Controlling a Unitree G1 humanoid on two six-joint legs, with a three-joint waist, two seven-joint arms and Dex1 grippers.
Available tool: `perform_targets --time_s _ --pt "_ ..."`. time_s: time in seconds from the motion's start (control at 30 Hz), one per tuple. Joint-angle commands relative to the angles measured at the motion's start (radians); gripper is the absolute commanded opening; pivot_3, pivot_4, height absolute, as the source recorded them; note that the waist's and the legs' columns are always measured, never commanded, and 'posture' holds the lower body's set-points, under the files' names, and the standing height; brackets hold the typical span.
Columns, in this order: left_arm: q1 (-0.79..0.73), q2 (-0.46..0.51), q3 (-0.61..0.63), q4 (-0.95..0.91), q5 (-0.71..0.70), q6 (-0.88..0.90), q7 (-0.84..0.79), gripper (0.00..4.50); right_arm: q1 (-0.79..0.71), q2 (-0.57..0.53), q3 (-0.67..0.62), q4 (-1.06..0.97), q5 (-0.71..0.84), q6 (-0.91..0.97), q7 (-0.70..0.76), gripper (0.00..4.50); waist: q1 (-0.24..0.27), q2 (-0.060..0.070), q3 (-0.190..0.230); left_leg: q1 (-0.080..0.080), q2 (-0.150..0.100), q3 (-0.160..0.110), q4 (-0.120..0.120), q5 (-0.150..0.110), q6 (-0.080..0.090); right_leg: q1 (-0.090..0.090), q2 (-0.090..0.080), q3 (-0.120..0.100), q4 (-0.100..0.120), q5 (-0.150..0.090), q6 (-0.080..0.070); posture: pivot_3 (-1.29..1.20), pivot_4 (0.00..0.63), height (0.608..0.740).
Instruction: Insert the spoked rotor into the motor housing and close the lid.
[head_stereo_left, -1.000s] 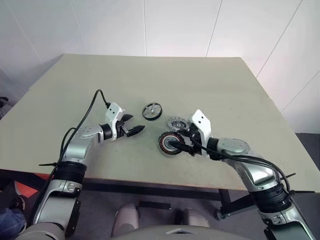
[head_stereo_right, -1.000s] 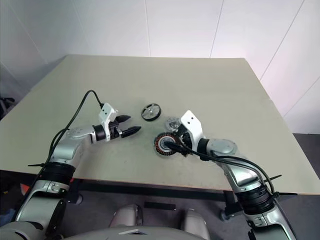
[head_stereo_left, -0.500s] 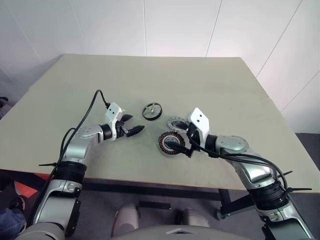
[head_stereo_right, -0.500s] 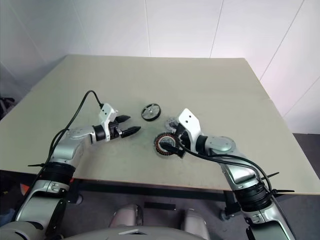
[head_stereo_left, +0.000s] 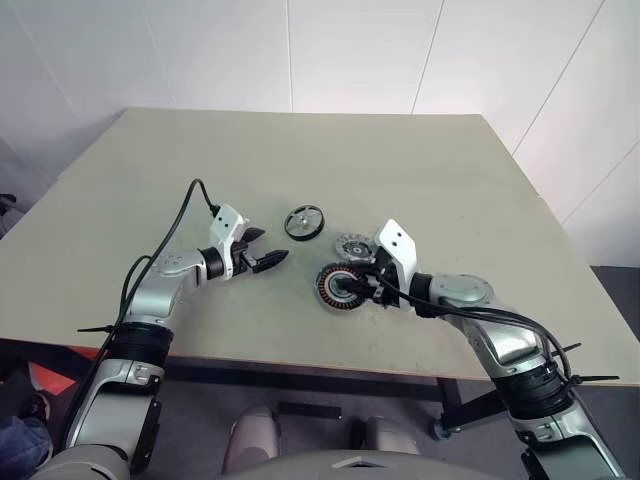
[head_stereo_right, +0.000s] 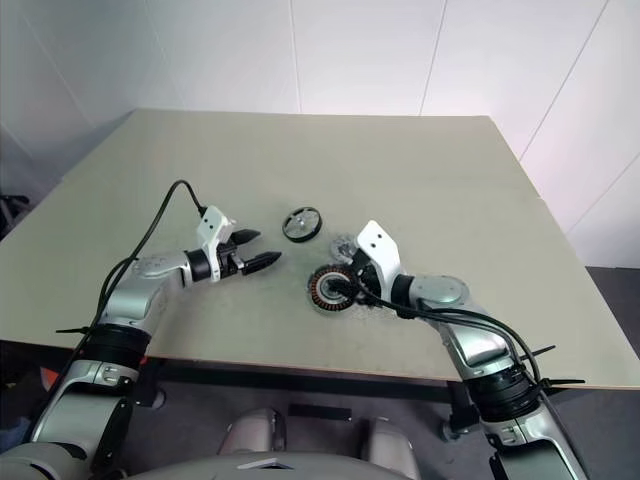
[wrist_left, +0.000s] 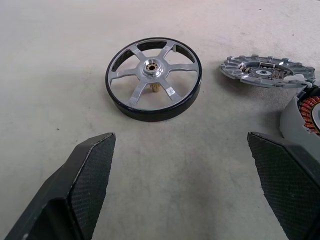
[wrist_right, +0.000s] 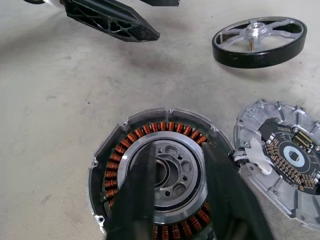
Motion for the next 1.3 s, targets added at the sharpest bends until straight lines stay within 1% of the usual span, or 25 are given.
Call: perform_targets --time_s 0.03,0.33,0.77,0.97,1.13,1.23,1.3 --pt "-0.017 0.014 0.023 -0.02 -0.003 -0.013 0.003 4.48 -0.025 -0.004 0.004 -0.022 0.007 0.0 0.013 1.38 0.0 0.0 0.0 0.0 0.0 0.0 0.0 0.0 0.0 0.0 0.0 0.0 0.0 0.0 0.0 0.0 0.0 0.74" --pt "-0.011 0.015 0.025 -0.024 -0.004 -0.012 0.01 4.48 -0.016 -0.02 0.026 -0.024 -0.001 0.002 0.044 1.38 0.0 0.0 0.0 0.0 0.0 0.0 0.0 0.0 0.0 0.0 0.0 0.0 0.0 0.0 0.0 0.0 0.0 0.74" --pt "-0.001 0.018 0.025 -0.033 -0.004 -0.01 0.015 4.48 -0.051 -0.013 0.058 0.078 -0.071 -0.089 0.052 1.38 -0.001 0.0 0.0 0.001 0.0 0.0 0.001 0.0 0.0 0.001 0.0 0.0 0.0 0.0 0.0 0.0 0.0 0.74" --pt "-0.002 0.017 0.024 -0.03 -0.003 -0.012 0.018 4.48 -0.063 -0.015 0.044 0.075 -0.068 -0.095 0.061 1.38 -0.001 0.0 0.0 0.001 0.0 0.0 0.001 0.0 0.0 0.001 0.0 0.0 0.0 0.0 0.0 0.0 0.0 0.74" --pt "0.001 0.016 0.023 -0.029 -0.002 -0.015 0.019 4.48 -0.067 -0.009 0.005 0.03 -0.019 -0.075 0.069 1.38 -0.001 0.0 0.0 0.001 0.0 0.0 0.001 0.0 0.0 0.001 0.0 0.0 0.001 0.0 0.0 0.0 0.0 0.74" --pt "0.0 0.013 0.02 -0.028 -0.001 -0.016 0.019 4.48 -0.078 0.003 -0.017 0.027 0.003 -0.056 0.063 0.77 -0.001 0.0 0.0 0.001 0.0 0.0 0.001 0.0 0.0 0.001 0.0 0.0 0.001 0.001 -0.001 0.0 0.0 0.74" --pt "-0.002 0.011 0.019 -0.026 0.0 -0.016 0.02 4.48 -0.078 -0.001 -0.019 0.03 -0.001 -0.058 0.062 0.08 -0.001 0.0 0.0 0.001 0.0 0.0 0.001 0.0 0.0 0.001 0.0 0.0 0.001 0.001 -0.002 0.0 0.0 0.74"
